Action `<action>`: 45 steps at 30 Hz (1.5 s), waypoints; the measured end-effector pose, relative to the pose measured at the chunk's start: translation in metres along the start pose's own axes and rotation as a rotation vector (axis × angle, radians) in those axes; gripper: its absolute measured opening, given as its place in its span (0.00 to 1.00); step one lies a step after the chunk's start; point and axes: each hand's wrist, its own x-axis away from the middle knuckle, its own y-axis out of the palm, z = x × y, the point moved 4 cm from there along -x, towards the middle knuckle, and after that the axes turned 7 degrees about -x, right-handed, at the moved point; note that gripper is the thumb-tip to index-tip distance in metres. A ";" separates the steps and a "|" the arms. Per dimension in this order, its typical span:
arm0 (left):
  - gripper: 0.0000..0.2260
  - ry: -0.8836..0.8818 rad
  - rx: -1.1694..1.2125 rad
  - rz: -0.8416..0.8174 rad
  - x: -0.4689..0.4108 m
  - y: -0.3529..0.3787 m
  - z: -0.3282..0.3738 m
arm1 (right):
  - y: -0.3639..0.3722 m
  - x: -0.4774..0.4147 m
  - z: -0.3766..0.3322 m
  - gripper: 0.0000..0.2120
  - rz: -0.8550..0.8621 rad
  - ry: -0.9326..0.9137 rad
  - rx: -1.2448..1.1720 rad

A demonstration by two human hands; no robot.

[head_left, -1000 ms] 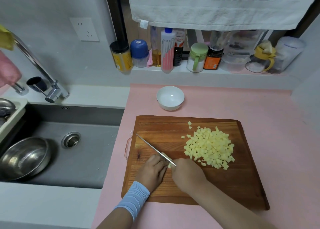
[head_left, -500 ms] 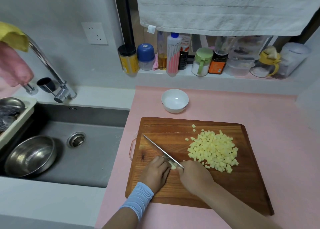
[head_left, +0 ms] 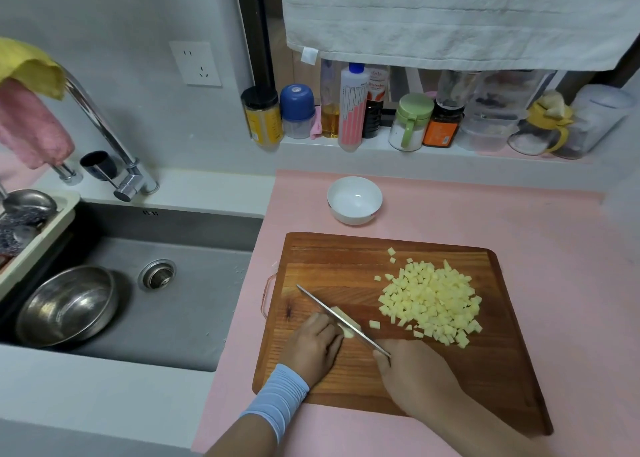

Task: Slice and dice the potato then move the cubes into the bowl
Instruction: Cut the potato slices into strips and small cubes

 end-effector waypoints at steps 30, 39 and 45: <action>0.22 -0.058 0.038 -0.275 -0.023 -0.011 -0.021 | -0.040 -0.035 0.010 0.17 0.028 0.111 -0.341; 0.18 -0.069 -0.145 -0.280 -0.021 -0.009 -0.018 | -0.042 -0.033 0.018 0.16 0.044 0.103 -0.253; 0.19 -0.194 -0.041 -0.215 -0.010 -0.008 -0.008 | -0.036 -0.025 0.013 0.13 0.041 0.108 -0.270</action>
